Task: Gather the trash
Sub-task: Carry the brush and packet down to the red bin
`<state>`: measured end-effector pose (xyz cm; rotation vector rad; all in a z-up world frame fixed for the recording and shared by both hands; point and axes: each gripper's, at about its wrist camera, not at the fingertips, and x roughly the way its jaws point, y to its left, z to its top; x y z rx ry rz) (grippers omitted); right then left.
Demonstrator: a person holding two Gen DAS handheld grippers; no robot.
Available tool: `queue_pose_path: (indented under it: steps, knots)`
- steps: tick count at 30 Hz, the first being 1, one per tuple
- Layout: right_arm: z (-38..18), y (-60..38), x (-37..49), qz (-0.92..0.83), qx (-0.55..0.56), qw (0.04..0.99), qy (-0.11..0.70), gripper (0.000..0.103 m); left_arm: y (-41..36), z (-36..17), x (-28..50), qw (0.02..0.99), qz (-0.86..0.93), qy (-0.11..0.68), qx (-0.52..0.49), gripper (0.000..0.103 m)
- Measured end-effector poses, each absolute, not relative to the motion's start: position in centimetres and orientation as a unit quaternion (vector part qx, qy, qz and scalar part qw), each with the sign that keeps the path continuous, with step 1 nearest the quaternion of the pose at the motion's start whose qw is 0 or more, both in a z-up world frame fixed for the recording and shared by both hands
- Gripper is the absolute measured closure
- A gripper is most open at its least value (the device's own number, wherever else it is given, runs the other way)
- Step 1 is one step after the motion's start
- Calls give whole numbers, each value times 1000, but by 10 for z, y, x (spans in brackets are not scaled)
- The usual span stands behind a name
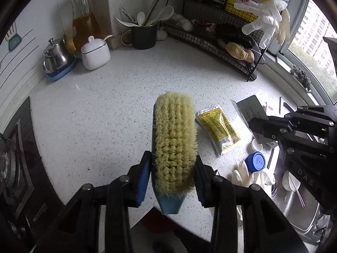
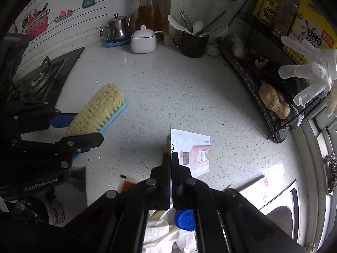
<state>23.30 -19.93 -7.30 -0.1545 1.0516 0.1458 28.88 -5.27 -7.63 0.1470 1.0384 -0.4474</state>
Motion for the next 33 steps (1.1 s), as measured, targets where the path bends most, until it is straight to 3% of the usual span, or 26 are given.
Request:
queue_pose_path:
  steps: [20, 33]
  knots:
    - [-36, -90, 91, 81, -68, 888, 448, 103, 72, -51, 122, 867, -210, 444, 86, 68]
    - [-94, -38, 15, 87, 9, 863, 497, 103, 118, -105, 44, 836, -208, 499, 98, 68]
